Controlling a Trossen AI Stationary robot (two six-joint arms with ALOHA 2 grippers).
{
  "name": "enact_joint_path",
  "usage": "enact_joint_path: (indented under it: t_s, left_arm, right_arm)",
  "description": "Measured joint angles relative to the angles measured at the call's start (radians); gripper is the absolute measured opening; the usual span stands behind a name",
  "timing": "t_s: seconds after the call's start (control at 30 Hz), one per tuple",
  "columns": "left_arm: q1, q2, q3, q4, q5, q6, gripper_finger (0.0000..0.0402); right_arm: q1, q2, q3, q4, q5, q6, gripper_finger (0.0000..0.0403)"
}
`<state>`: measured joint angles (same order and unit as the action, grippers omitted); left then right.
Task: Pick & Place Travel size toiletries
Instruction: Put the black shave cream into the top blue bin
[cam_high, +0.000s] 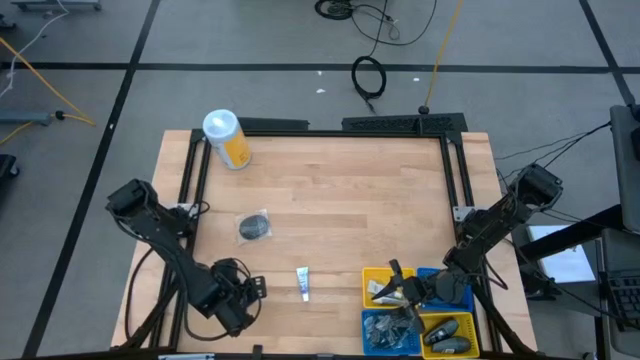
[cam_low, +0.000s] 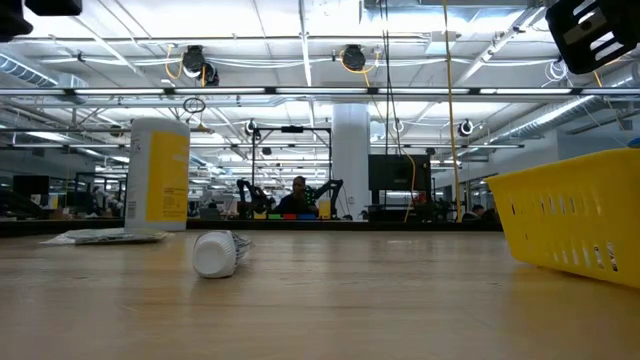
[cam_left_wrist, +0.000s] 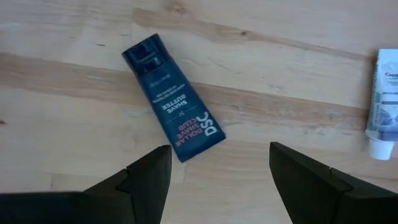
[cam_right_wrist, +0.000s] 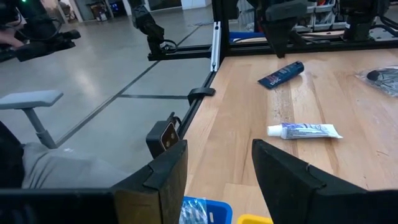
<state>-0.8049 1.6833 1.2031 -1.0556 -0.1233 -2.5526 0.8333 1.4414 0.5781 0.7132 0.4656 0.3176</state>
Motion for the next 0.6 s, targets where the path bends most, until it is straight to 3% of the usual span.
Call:
enact_joint_path:
  t_s: [0.23, 0.43, 0.6]
  left_arm:
    - [0.02, 0.0, 0.0, 0.003, 0.008, 0.003, 0.0266]
    - [0.028, 0.0, -0.053, 0.008, 0.097, -0.025, 0.0266]
    - [0.043, 0.0, -0.086, 0.011, 0.069, -0.026, 0.0266]
  right_arm:
    - [0.0, 0.0, 0.0, -0.002, 0.0, 0.0, 0.0173]
    - [0.0, 0.0, 0.0, -0.016, 0.001, 0.0, 0.0173]
    - [0.0, 0.0, 0.0, -0.016, 0.002, 0.0, 0.0173]
